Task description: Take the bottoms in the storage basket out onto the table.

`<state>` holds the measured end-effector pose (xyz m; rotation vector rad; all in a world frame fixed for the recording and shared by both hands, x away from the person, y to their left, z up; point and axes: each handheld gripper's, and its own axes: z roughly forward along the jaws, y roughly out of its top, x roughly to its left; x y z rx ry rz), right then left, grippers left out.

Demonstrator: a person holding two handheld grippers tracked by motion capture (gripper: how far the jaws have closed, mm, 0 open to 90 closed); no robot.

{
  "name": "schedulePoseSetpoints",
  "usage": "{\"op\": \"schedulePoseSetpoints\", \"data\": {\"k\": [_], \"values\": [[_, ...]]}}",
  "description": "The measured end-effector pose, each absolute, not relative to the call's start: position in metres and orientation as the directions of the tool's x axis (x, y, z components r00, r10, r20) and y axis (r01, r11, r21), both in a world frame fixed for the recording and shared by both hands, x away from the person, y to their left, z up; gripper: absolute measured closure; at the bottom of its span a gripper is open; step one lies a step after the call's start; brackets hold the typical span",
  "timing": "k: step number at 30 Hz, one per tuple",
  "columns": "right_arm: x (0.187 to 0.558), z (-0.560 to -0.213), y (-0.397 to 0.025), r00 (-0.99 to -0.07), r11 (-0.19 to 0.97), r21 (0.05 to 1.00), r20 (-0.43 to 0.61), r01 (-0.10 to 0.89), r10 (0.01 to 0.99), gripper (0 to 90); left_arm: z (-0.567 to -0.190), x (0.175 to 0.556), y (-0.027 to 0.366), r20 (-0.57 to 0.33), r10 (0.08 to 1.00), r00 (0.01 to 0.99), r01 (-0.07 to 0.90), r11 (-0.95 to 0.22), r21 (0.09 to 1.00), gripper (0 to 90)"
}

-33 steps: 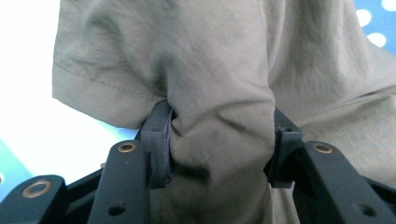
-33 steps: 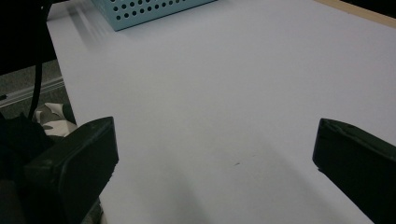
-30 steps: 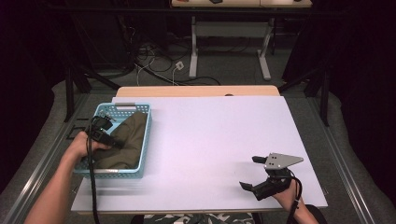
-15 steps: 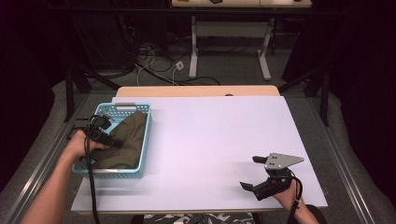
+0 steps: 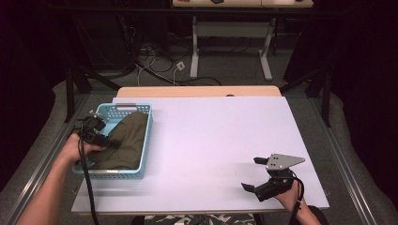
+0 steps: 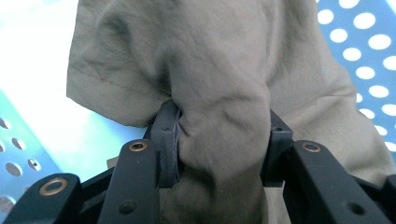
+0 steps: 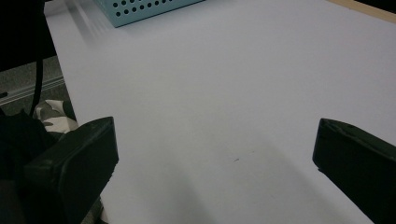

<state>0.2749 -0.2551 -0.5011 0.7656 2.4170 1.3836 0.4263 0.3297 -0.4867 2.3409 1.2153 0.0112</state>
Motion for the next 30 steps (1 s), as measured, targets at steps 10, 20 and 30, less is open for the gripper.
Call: {"op": "schedulePoseSetpoints", "data": {"k": [10,20,30], "values": [[0.275,-0.501,-0.256,-0.829,0.411,0.855,0.039,0.316,0.558,0.0,-0.477,0.417,0.333,-0.204,0.764,0.611,0.741,-0.462,0.488,59.7],[0.275,-0.501,-0.257,-0.827,0.410,0.856,0.036,0.316,0.562,0.0,-0.469,0.409,0.331,-0.165,0.753,0.636,0.700,-0.474,0.534,59.9],[0.276,-0.501,-0.258,-0.825,0.407,0.856,0.038,0.319,0.564,0.0,-0.456,0.407,0.328,-0.121,0.737,0.665,0.664,-0.509,0.548,59.7]]}}
